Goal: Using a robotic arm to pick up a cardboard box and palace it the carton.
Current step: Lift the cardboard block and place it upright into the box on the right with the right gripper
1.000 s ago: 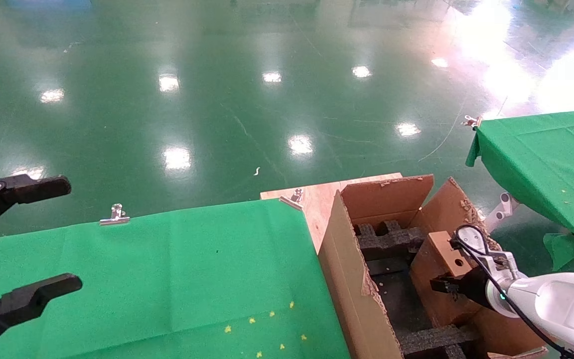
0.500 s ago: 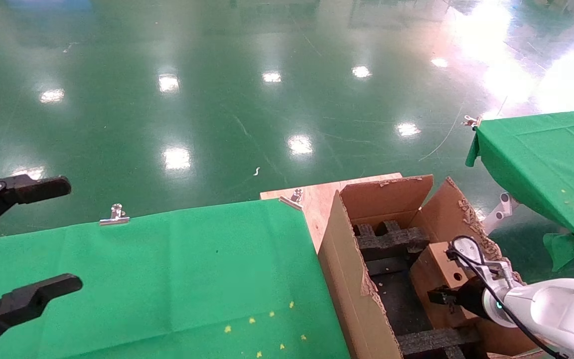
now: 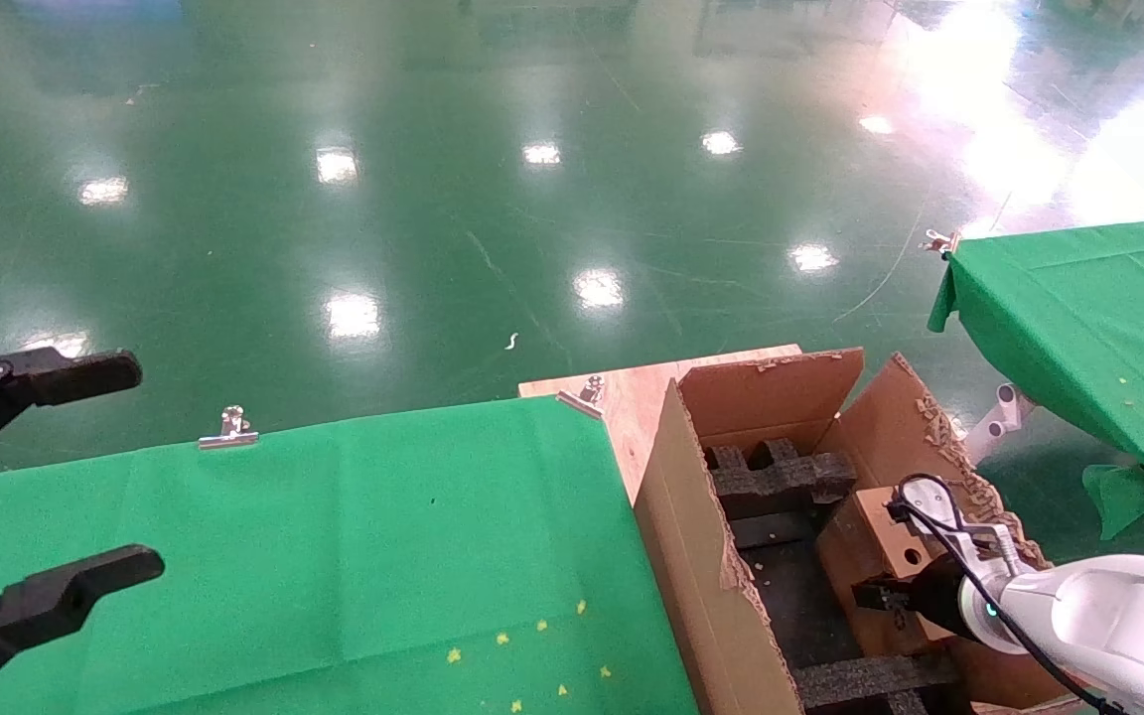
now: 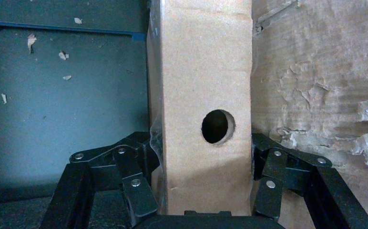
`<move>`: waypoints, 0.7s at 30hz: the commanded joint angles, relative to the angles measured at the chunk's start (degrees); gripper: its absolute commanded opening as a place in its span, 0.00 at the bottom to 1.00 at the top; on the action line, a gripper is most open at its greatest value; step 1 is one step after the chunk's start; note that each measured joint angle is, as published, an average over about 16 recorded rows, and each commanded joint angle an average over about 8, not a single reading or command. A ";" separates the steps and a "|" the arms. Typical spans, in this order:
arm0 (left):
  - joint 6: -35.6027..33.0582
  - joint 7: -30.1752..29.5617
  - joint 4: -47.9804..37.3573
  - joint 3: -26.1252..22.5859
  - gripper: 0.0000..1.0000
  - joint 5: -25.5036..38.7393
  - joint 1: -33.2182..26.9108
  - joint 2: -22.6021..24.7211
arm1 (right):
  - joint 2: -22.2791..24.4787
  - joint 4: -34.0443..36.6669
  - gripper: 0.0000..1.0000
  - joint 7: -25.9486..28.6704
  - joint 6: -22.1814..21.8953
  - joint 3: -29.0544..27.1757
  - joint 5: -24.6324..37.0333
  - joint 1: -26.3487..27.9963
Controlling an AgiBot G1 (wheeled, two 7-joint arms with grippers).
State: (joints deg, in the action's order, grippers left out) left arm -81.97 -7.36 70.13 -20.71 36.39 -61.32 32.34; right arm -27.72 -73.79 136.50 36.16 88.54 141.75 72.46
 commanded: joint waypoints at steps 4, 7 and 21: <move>0.00 0.00 0.00 0.00 1.00 0.00 0.00 0.00 | -0.02 0.07 1.00 -0.07 -0.06 0.02 -0.07 -0.01; 0.00 0.00 0.00 0.00 1.00 0.00 0.00 0.00 | 0.04 0.11 1.00 -0.03 -0.05 -0.06 -0.01 0.09; 0.01 0.00 0.00 0.00 1.00 0.00 0.00 0.00 | 1.14 -1.03 1.00 -0.51 0.40 -0.51 0.44 1.28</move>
State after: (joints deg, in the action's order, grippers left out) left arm -81.96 -7.36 70.13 -20.71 36.39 -61.31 32.34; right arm -26.51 -74.86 135.98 36.50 87.95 142.18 73.85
